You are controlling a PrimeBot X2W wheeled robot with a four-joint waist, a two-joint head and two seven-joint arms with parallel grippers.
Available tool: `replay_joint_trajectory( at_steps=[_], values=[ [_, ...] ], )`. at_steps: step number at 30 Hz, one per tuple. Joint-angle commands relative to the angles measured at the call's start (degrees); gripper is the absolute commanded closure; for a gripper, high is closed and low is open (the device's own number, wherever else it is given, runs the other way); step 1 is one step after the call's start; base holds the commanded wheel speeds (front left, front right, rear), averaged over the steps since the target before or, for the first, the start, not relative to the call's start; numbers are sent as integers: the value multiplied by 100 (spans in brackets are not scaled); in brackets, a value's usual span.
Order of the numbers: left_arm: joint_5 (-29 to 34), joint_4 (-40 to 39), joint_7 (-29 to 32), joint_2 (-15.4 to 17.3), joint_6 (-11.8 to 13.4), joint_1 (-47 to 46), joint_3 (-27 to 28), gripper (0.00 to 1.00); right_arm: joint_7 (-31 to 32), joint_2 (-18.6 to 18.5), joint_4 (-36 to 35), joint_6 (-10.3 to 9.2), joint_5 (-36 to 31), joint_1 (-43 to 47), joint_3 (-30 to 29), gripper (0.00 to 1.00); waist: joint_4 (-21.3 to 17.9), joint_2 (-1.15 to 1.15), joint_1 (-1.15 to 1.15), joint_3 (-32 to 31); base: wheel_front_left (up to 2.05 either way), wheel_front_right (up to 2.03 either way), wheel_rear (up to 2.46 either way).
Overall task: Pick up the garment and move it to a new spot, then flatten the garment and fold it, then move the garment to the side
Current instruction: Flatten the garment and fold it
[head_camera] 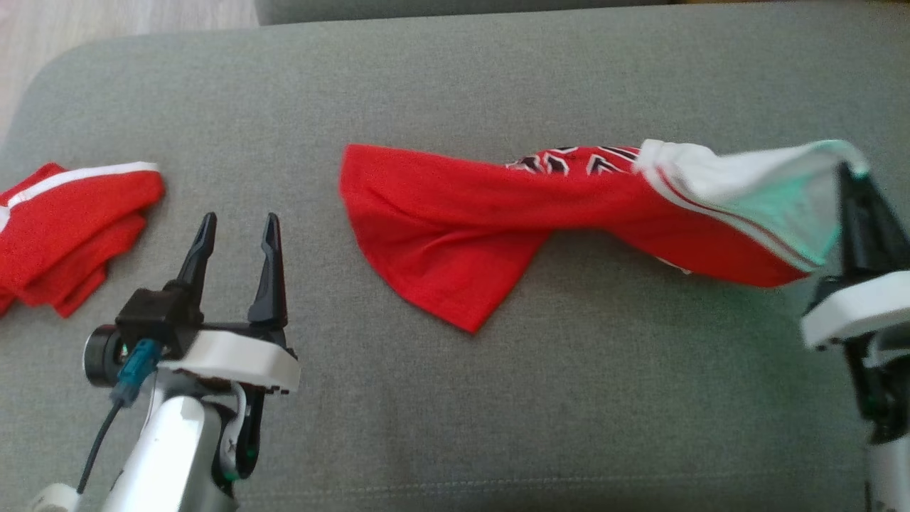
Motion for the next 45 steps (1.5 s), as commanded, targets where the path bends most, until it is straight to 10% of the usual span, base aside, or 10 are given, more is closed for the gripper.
replay_joint_trajectory(
  at_steps=[1,10,11,12,13,20,45],
  values=[
    [-4,-217,-9,171,53,-191,185,0,39,-23,-161,-4,-28,-69,-10,100,-15,0,0,36,0,0,0],
    [5,-276,16,184,78,-313,139,0,-83,-23,989,-4,41,-312,-85,100,-11,0,0,348,0,0,0],
    [8,-282,16,183,78,-331,131,0,-119,-34,1140,-4,60,-386,-47,91,-7,0,0,389,0,0,0],
    [9,-280,16,183,73,-351,120,0,-165,-46,1279,-4,64,-454,-7,57,2,0,0,419,0,0,0],
    [11,-273,14,185,71,-367,114,0,-208,-37,1406,-4,87,-516,25,0,6,0,0,438,0,0,0],
    [-4,-174,-12,184,63,-399,86,0,-582,-28,1772,-4,47,-644,42,0,23,0,0,376,0,0,0],
    [-132,-150,97,309,196,195,25,0,-480,512,-357,-4,-217,737,690,0,-109,0,0,-435,0,0,0]
  ],
)
